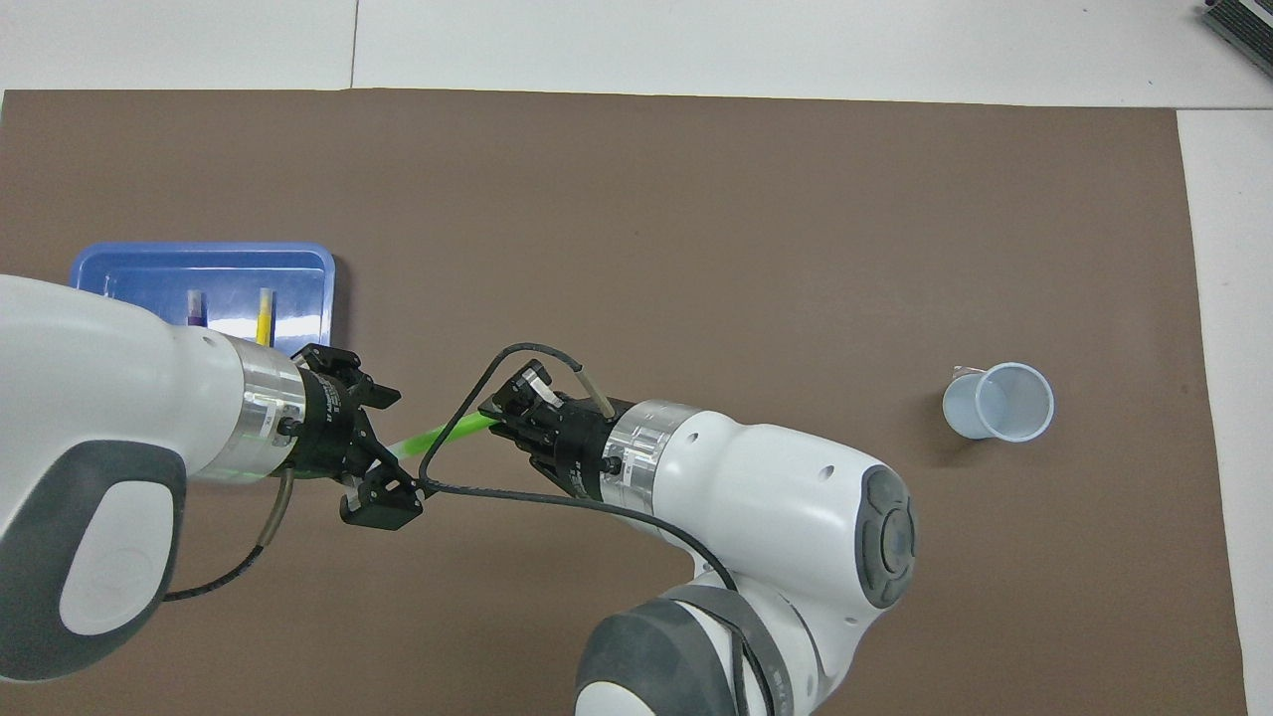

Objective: Right arm passes pens to left for tray arrangement
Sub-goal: 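Lift the green pen from the cup with the right gripper toward the left gripper, then close the left gripper on the green pen held by the right gripper, then pull the green pen away with the left gripper while the right gripper withdraws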

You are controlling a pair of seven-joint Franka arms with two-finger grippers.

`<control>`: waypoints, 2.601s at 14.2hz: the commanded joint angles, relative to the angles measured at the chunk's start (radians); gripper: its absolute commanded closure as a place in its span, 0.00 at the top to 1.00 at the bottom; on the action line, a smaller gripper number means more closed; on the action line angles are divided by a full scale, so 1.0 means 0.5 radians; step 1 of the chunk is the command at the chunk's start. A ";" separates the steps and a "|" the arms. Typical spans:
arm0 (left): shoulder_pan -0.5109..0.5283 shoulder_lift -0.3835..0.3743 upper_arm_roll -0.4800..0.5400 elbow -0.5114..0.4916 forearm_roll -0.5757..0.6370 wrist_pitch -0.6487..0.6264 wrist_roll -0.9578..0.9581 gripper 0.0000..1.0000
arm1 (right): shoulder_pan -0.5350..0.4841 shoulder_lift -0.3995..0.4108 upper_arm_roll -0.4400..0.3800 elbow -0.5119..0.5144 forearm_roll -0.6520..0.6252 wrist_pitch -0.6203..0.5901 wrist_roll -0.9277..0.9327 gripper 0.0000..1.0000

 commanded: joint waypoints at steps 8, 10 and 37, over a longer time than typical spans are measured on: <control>-0.102 -0.104 0.023 -0.161 -0.033 0.141 -0.032 0.88 | 0.014 0.008 -0.007 -0.011 0.056 0.043 -0.055 0.00; -0.117 -0.101 0.023 -0.158 -0.033 0.141 -0.029 0.84 | 0.014 0.008 -0.007 -0.011 0.056 0.043 -0.058 0.00; -0.099 -0.122 0.029 -0.130 -0.005 0.050 0.751 0.00 | -0.461 -0.020 -0.026 0.029 -0.393 -0.793 -1.045 1.00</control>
